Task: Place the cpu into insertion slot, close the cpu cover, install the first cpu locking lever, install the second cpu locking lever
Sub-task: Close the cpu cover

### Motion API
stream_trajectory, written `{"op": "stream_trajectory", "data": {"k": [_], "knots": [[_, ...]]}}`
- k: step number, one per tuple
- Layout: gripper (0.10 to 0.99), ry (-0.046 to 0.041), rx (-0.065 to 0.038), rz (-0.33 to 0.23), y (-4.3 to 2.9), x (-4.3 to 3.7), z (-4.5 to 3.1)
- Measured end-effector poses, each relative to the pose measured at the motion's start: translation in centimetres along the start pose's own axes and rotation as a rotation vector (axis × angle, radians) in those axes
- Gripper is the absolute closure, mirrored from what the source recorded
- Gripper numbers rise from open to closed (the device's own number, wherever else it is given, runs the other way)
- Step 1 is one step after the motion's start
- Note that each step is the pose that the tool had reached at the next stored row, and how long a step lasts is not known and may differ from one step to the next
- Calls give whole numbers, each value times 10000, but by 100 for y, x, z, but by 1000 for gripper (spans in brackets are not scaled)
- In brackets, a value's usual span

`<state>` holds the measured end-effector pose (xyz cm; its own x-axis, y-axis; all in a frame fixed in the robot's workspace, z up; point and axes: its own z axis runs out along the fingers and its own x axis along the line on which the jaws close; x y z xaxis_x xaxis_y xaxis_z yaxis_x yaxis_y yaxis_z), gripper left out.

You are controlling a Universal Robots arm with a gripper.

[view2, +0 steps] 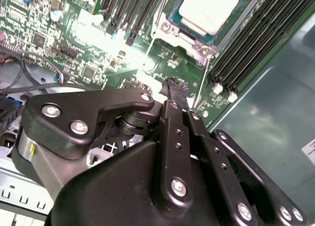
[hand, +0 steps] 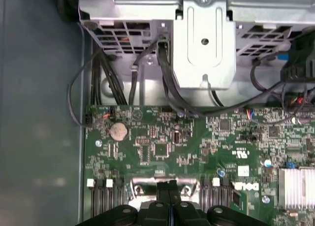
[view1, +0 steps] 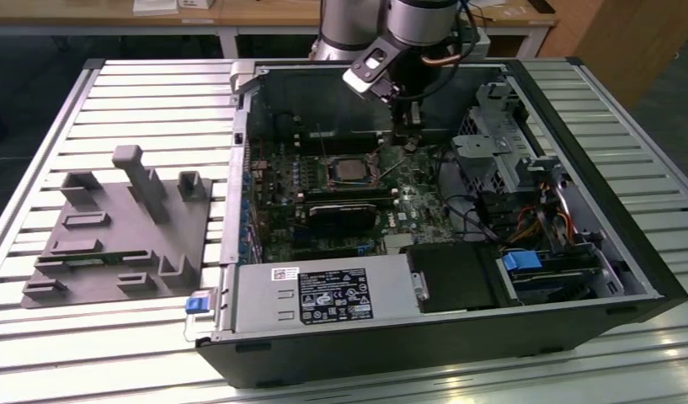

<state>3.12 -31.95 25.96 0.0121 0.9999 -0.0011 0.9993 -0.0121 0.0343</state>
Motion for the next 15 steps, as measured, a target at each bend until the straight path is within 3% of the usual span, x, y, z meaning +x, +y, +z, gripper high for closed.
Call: {"op": "stream_trajectory", "data": {"k": [15], "knots": [[965, -1, 31, 0, 199, 65, 27]]}}
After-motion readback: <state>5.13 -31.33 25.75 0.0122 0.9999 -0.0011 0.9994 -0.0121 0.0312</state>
